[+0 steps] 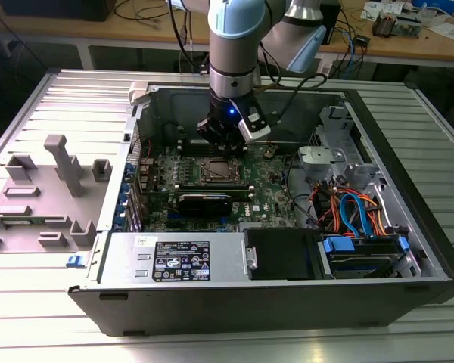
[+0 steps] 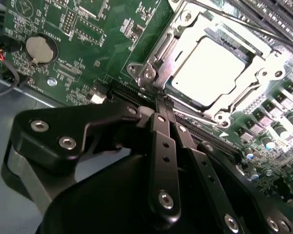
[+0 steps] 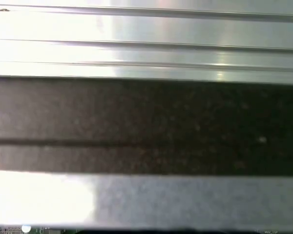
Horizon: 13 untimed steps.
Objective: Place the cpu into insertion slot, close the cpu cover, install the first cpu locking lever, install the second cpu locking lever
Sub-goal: 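Install the first cpu locking lever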
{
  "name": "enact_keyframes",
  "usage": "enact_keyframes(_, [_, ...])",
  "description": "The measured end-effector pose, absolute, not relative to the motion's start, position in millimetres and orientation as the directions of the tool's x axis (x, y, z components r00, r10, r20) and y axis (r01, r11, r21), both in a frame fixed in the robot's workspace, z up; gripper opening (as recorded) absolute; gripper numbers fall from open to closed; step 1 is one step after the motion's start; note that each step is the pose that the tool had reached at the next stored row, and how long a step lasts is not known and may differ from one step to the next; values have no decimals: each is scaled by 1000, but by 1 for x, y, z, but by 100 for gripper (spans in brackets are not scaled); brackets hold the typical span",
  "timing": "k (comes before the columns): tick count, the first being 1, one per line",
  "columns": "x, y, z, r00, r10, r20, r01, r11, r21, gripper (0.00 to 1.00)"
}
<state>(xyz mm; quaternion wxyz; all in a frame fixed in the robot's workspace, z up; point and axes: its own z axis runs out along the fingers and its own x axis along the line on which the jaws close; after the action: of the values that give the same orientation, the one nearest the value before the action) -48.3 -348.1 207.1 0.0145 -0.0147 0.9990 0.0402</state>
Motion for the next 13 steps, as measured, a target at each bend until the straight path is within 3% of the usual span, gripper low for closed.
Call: enact_keyframes(13, [-48, -348, 203, -999, -29, -28, -30, 998, 53, 11])
